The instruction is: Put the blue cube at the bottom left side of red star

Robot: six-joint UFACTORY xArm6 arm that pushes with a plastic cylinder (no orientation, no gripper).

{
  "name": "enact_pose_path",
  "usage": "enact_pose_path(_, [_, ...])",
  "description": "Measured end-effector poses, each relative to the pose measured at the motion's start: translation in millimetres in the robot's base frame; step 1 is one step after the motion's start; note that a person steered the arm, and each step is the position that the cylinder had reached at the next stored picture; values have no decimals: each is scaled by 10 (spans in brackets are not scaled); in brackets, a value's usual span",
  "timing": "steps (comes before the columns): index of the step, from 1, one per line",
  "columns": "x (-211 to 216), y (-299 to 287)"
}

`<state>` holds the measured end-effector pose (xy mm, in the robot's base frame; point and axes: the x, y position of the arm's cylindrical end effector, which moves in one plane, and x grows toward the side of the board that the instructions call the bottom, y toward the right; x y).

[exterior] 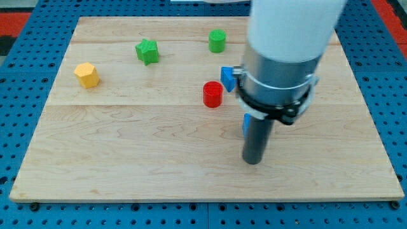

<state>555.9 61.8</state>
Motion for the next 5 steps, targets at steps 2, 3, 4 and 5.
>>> enact_pose_path(2, [-149,-188])
enact_pose_path(3, [-326,-188])
enact_pose_path(4, [-375,26])
enact_pose_path(5, [-372,324])
